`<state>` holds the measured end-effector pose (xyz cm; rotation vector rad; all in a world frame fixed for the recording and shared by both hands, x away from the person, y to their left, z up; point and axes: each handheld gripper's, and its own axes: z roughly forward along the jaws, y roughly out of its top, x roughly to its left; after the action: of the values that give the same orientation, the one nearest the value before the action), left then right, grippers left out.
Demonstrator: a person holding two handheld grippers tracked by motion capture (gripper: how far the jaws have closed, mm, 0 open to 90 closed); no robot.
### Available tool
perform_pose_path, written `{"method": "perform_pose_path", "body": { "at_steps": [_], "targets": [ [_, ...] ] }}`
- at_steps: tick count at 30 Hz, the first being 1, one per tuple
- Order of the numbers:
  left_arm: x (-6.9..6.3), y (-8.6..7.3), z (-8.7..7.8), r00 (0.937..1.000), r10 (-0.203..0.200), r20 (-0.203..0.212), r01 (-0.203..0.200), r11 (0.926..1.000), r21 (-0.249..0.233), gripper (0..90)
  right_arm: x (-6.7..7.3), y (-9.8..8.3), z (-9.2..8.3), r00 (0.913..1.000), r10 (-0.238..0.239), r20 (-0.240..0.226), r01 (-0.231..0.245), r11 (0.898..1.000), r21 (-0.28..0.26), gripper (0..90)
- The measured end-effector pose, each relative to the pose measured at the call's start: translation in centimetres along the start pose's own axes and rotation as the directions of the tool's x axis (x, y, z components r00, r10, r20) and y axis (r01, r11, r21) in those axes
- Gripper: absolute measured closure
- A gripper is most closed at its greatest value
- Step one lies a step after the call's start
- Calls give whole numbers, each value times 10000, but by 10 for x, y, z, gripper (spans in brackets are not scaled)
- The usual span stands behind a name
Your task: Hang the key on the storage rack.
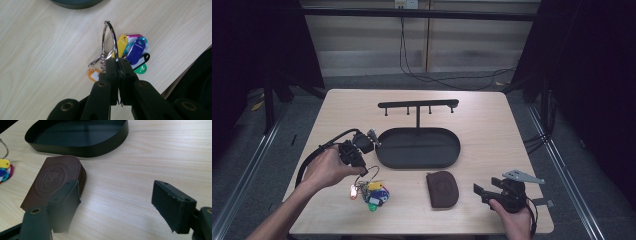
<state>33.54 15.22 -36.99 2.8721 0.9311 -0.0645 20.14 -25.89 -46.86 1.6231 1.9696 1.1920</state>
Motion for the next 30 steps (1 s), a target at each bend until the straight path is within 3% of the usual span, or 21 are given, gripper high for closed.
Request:
{"method": "perform_pose_path", "body": {
  "at_steps": [7,14,20,24,30],
  "targets": [
    [-2,3,-14,9997,130,-217,-135,9997,-224,880,0,0,0,10000,-10,5,10,10000,13,222],
    [-7,9,-23,9991,301,-307,-302,9995,-20,880,0,0,-1,10000,-11,-30,11,10000,-7,225],
    [-5,12,-35,9998,7,-194,-6,10000,53,881,-1,0,-1,10000,-3,7,3,10000,-21,225],
    [-5,13,-46,9996,210,-173,-211,9998,-58,880,0,0,0,10000,-68,-42,68,10000,10,225],
    [-1,15,-58,9996,-16,-294,14,10000,-80,881,0,0,0,10000,-49,-80,50,10000,51,225]
  ]
}}
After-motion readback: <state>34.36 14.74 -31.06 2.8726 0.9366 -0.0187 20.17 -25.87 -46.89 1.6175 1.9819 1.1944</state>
